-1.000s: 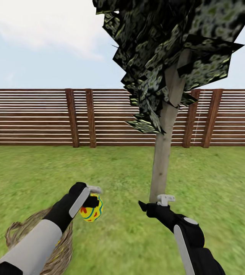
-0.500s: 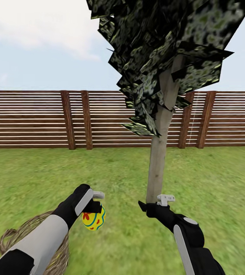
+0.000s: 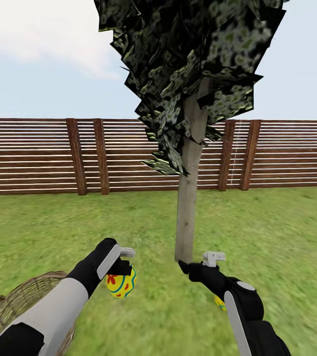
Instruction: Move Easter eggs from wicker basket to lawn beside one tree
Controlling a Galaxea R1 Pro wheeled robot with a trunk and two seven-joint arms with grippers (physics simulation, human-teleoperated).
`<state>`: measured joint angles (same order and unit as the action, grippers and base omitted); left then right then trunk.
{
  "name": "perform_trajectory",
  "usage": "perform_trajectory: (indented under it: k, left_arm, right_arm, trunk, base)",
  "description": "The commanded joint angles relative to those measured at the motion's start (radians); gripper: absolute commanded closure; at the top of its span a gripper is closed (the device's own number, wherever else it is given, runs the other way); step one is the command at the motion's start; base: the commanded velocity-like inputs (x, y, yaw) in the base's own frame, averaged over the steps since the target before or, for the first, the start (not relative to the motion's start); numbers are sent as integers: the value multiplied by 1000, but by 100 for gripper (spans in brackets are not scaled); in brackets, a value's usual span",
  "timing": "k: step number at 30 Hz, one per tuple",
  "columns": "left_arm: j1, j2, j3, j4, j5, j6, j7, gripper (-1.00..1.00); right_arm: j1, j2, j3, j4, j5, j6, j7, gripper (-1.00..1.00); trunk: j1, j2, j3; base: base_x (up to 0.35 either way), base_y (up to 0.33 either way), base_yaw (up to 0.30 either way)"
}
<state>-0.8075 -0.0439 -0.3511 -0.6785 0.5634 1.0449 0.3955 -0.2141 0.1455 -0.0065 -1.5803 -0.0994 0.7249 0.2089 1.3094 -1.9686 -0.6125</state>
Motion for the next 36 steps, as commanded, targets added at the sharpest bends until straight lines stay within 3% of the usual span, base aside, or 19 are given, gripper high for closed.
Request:
perform_trajectory:
  k: [1, 12, 36]
  left_arm:
    - [-1, 0, -3, -1, 10, 2, 10, 100]
    - [-1, 1, -30, -22, 9, 2, 14, 100]
    - [-1, -1, -31, -24, 9, 2, 16, 100]
  right_arm:
    - [-1, 0, -1, -1, -9, 5, -2, -100]
    - [-1, 0, -2, 0, -10, 5, -2, -100]
    - [-1, 1, 7, 0, -8, 5, -3, -100]
  trunk:
    - [0, -1, -1]
    - [0, -1, 11]
    - [0, -1, 34]
  base:
    - [-13, -275, -99]
    - [134, -255, -209]
    - [151, -278, -188]
